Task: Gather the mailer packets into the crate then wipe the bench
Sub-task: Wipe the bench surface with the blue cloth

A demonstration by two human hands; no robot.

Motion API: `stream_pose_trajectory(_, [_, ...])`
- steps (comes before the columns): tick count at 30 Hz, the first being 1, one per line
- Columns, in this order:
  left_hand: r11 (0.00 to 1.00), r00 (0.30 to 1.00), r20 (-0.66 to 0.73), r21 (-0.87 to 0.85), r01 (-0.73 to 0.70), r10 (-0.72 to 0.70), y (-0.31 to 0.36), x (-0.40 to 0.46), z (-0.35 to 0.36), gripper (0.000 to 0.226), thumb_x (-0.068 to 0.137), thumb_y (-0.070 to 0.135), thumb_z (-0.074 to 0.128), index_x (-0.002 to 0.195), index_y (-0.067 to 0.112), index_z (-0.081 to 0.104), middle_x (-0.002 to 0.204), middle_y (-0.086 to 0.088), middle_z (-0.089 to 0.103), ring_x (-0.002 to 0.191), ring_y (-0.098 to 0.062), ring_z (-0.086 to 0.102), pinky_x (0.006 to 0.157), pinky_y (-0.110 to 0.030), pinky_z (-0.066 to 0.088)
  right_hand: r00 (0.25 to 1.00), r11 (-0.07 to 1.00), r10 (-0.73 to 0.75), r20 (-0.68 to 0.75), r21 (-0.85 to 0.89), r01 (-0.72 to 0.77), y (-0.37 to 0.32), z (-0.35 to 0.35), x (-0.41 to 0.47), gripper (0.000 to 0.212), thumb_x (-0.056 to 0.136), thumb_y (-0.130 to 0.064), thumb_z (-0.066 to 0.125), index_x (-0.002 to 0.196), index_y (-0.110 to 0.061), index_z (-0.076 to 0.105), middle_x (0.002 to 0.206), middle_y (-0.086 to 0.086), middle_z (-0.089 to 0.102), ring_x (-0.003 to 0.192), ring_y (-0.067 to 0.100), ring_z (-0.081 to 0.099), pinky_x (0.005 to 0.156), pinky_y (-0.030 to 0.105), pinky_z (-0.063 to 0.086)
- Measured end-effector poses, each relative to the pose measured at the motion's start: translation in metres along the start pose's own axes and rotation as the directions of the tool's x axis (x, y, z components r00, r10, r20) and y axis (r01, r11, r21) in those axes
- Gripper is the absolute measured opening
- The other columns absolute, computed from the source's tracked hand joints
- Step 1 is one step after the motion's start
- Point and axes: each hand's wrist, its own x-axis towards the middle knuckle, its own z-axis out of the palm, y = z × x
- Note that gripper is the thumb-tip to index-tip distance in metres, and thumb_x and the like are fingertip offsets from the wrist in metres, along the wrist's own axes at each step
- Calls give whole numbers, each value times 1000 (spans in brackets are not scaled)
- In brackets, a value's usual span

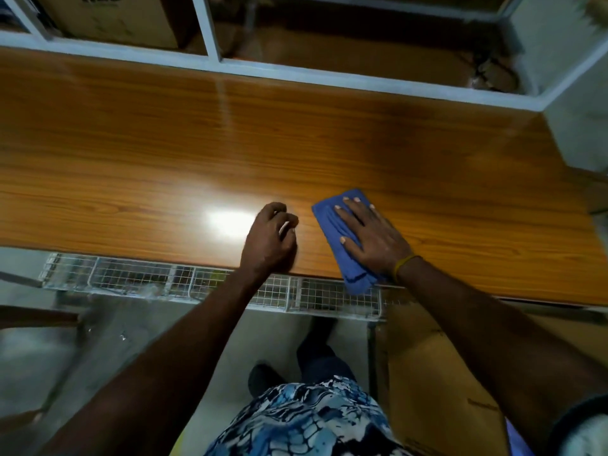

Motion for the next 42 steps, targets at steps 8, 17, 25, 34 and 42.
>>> stream_pose_trajectory(8, [1000, 1000, 9, 5, 2, -2, 21, 25, 14, 24, 89, 23, 55, 109, 20, 68, 139, 4, 46, 117, -12, 53, 86, -21, 39, 956, 956, -280, 94, -68, 286, 71, -18, 46, 67, 101, -59, 21, 158, -28, 6, 166, -3, -2, 152, 15, -8, 123, 38, -1])
stream_pose_trajectory(17, [999, 1000, 5, 44, 19, -19, 48, 97, 43, 28, 88, 18, 58, 115, 13, 64, 139, -4, 46, 117, -18, 52, 91, -25, 42, 934, 932, -349, 74, -75, 354, 138, -40, 142, 67, 100, -58, 28, 158, -25, 14, 166, 0, 9, 152, 23, 8, 124, 45, 8])
stream_pose_trajectory(25, [998, 1000, 30, 67, 3, -5, 55, 148, 64, 33, 83, 21, 60, 115, 14, 63, 137, -7, 48, 122, -23, 54, 95, -28, 45, 943, 937, -324, 76, -116, 331, 191, -59, 231, 69, 99, -61, 24, 158, -28, 9, 166, 1, 8, 152, 23, 12, 124, 43, 6])
stream_pose_trajectory(34, [999, 1000, 18, 48, 11, -12, 54, 155, 65, 36, 83, 33, 55, 112, 15, 67, 138, -3, 52, 126, -19, 53, 97, -26, 46, 975, 972, -224, 5, -77, 224, 218, -73, 283, 64, 102, -52, 35, 157, -26, 15, 165, 3, 12, 150, 26, 17, 122, 42, 9])
stream_pose_trajectory(42, [999, 999, 28, 49, 20, -21, 56, 154, 63, 37, 81, 35, 53, 109, 14, 67, 136, -6, 54, 119, -20, 56, 90, -27, 47, 976, 978, 208, -71, 45, -205, 190, -63, 259, 65, 102, -52, 32, 158, -25, 13, 166, 3, 7, 152, 23, 7, 124, 41, 3])
